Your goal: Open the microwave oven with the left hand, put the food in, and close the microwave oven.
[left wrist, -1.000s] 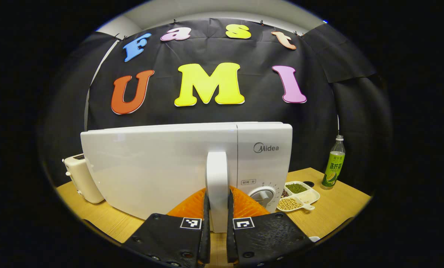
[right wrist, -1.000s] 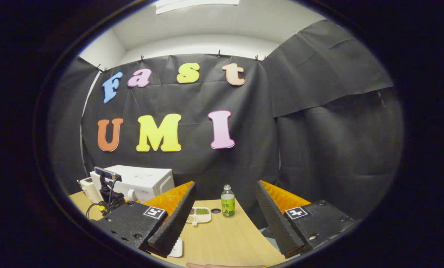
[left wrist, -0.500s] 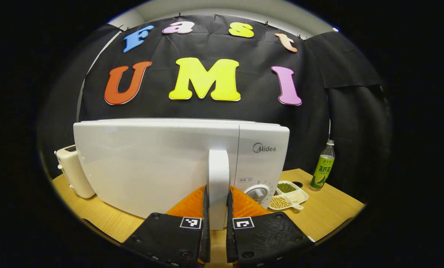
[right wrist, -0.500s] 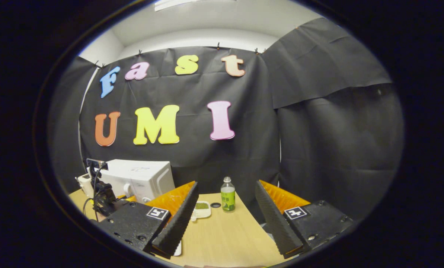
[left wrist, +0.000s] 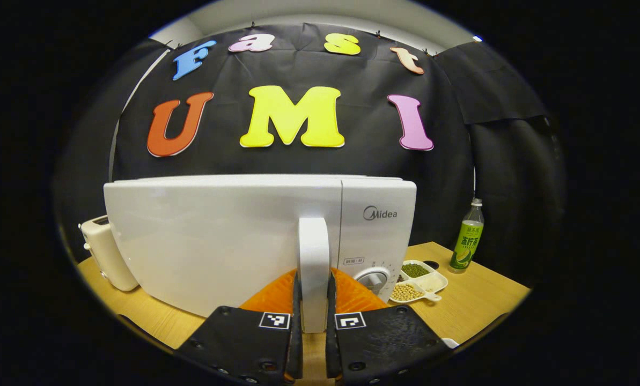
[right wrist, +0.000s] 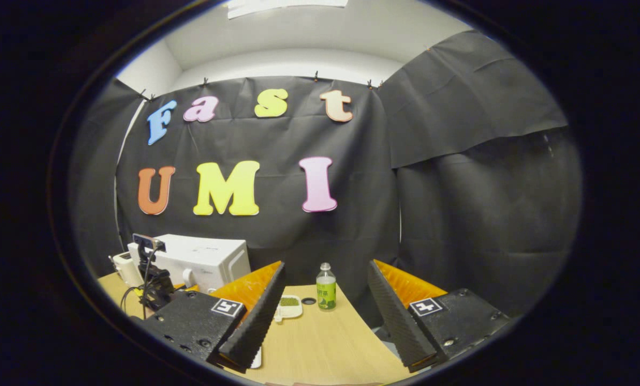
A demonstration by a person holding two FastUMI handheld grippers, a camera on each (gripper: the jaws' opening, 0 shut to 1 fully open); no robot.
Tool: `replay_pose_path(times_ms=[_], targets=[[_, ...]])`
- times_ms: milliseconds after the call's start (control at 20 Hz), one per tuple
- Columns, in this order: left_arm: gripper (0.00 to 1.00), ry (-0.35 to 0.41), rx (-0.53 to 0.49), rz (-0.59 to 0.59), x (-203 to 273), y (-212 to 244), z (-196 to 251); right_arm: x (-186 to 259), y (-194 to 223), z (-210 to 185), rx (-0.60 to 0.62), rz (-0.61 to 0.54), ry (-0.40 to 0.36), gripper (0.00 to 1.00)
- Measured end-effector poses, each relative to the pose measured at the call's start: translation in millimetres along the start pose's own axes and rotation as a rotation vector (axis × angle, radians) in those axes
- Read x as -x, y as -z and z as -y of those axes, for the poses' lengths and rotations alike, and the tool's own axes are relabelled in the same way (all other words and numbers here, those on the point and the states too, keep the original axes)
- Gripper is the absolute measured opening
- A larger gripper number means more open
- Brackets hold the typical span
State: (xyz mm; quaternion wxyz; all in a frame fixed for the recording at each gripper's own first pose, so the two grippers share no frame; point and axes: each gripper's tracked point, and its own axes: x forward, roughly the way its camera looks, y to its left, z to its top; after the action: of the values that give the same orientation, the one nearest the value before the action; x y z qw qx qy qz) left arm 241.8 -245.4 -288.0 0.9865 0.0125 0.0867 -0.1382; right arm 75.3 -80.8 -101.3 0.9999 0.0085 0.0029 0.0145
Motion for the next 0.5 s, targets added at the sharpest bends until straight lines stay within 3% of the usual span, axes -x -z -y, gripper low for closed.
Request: replay_pose_path(times_ms=[150,200,250,300,350,400,500], targets=[[0.16,-0.028,-0.006,0.012,0,0,0,-1,8,0,0.017,-0.016,-0.008,0.98],[0.16,-0.027,0.002,0.007,0,0,0,-3,11,1,0.019,-0.020,-0.008,0.89],[0.16,-0.023,0.007,0.002,1,1,1,-3,13,3,0.018,-0.024,-0.009,0.98],[0.16,-0.018,0.000,-0.002,2,1,1,-5,15,4,0.015,-0.028,-0.009,0.98],[0.16,-0.025,0.013,0.004,3,1,0,-5,15,5,0.012,-0.029,-0.009,0.89],[0.05,-0.032,0.030,0.001,1,2,1,-7,18,6,0.010,-0.031,-0.008,0.98],[0.05,-0.024,0.040,-0.005,6,2,-1,-10,24,8,0.005,-0.039,-0.009,0.98]])
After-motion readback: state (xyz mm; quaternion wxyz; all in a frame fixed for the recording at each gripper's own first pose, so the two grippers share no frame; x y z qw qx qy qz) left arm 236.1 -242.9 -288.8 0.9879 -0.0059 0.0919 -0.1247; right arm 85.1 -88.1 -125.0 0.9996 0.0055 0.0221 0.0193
